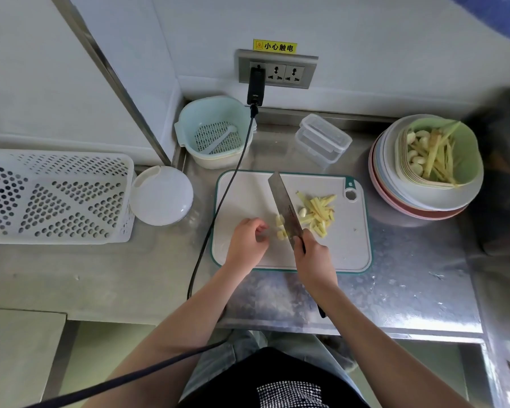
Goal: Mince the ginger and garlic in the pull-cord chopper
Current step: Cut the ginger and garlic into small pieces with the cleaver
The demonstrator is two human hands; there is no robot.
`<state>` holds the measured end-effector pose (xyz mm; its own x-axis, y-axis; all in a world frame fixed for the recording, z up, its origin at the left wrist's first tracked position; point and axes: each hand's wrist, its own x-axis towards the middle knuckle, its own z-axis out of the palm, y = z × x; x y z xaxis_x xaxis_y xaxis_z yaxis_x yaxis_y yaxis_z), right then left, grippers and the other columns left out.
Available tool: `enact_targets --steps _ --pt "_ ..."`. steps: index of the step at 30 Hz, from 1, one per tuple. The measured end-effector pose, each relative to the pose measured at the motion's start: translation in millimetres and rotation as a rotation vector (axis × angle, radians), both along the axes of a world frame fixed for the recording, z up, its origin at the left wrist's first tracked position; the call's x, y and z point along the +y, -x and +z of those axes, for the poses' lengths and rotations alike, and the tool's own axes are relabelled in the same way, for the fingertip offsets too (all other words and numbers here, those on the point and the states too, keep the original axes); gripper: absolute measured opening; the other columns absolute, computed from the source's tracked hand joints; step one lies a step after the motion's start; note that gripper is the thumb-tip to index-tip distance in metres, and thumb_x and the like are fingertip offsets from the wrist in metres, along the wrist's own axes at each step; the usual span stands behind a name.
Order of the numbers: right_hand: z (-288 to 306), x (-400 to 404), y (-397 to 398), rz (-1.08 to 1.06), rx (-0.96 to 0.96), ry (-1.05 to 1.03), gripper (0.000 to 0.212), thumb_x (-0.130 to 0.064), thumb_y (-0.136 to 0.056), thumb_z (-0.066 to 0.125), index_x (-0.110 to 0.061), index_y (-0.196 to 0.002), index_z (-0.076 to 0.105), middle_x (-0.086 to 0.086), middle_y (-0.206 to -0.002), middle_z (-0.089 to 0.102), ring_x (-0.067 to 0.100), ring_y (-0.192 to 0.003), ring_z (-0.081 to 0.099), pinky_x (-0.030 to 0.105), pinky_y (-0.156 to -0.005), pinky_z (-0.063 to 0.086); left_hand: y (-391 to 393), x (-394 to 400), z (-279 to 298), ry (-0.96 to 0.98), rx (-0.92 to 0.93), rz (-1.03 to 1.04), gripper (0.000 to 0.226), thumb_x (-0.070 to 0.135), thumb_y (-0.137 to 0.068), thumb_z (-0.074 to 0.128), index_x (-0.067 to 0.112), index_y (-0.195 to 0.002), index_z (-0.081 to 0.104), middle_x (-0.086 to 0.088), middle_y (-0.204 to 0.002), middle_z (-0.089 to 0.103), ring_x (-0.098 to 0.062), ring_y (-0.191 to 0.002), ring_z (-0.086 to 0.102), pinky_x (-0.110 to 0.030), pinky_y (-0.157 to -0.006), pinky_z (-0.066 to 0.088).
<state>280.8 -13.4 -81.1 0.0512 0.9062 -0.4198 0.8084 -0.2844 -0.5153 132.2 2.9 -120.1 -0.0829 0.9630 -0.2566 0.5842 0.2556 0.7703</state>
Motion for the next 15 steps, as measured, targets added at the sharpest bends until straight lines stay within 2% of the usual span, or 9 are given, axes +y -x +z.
enact_targets --steps 9,13,15 --pt "0.3 0.0 0.1 0.08 -0.075 -0.014 0.017 -0.031 -0.102 0.032 -0.016 -0.095 0.038 0.011 -0.072 0.058 0.032 -0.065 0.057 0.038 -0.058 0.048 -0.3 1.7 0.7 -0.01 -0.01 -0.002 0.031 -0.001 -0.079 0.058 0.008 -0.107 0.068 -0.005 -0.097 0.061 -0.014 -0.081 0.056 -0.015 -0.074 0.041" --pt "0.5 0.9 -1.5 0.104 -0.104 -0.015 0.017 -0.031 -0.102 0.032 -0.016 -0.095 0.037 0.01 -0.07 0.056 0.032 -0.063 0.055 0.033 -0.054 0.043 -0.5 3.7 -0.5 0.005 0.007 -0.059 0.043 -0.001 -0.081 0.053 0.018 -0.116 0.068 -0.002 -0.095 0.056 -0.014 -0.085 0.055 -0.012 -0.076 0.037" --pt "0.1 1.5 -2.0 0.13 -0.137 -0.017 0.019 -0.03 -0.102 0.031 -0.013 -0.099 0.039 0.009 -0.069 0.053 0.032 -0.062 0.051 0.032 -0.054 0.039 -2.4 4.8 -2.9 0.014 0.036 -0.091 0.044 -0.001 -0.081 0.051 0.017 -0.117 0.068 -0.002 -0.094 0.055 -0.019 -0.093 0.054 -0.016 -0.08 0.039"
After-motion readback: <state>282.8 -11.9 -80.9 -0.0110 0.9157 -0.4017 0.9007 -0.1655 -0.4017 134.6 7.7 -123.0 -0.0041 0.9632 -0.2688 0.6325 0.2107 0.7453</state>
